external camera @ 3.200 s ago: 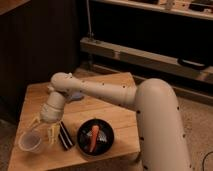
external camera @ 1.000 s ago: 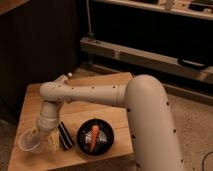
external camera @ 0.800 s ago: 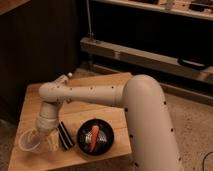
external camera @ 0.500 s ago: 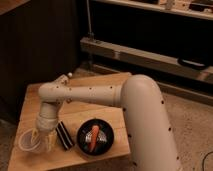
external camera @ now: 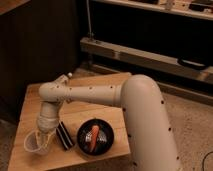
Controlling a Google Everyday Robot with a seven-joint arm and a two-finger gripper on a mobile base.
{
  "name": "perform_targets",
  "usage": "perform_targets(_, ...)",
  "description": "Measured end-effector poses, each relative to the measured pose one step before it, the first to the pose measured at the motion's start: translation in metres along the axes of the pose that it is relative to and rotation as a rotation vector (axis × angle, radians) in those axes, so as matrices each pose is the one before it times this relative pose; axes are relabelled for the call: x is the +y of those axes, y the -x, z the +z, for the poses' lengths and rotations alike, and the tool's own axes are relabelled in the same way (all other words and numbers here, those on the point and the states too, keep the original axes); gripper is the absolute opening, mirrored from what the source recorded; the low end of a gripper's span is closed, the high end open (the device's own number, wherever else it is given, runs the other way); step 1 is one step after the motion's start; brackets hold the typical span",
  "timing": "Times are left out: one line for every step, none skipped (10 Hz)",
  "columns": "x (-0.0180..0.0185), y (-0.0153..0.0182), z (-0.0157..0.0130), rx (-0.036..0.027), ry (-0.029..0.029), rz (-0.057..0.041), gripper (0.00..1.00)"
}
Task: Place the ceramic cup in the ceramic bowl
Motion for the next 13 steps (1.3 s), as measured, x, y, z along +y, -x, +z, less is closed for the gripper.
perform_targets(0.00094,-0.00043,-0.00185,-0.00441,-0.00215,0.00448,0.17)
perform_targets(0.00378,-0.00177,-0.00836,-0.02664,-0.01152,0.00408,0.17)
perform_targets(0.00315,-0.00189,-0.00795,-0.02198,-0.01393,0.00178,0.17)
perform_targets(0.00266,-0.00203,-0.00711,-0.01927,-0.01498,0.00305,0.17)
perform_targets(0.00551,-0.00362,-0.01069,-0.03241,-0.02327,0.00535,0.17)
perform_targets(0.00444,-0.00364,-0.00720,-0.02078,-0.01492,0.00434,0.17)
perform_targets(0.00563,-0.00381,-0.01024,-0.02719,-0.02547,0.00662,0.17)
perform_targets(0.00540,-0.00017,-0.00786,-0.01880,-0.02149,0.00401,0.17)
perform_targets(0.00532,0.00089,-0.00764,-0.01511,-0.02056,0.00247,0.17)
perform_targets(0.00320,0.00039,-0.00515,-0.00803,-0.01387,0.00205,0.17)
perform_targets(0.00384,0.00030,-0.00760,-0.00799,-0.01945,0.00280,0.17)
perform_targets(0.00476,0.00202,-0.01060,-0.01429,-0.02678,0.00216,0.17)
perform_targets(0.00429,0.00417,-0.01256,-0.01022,-0.02534,0.00366,0.17)
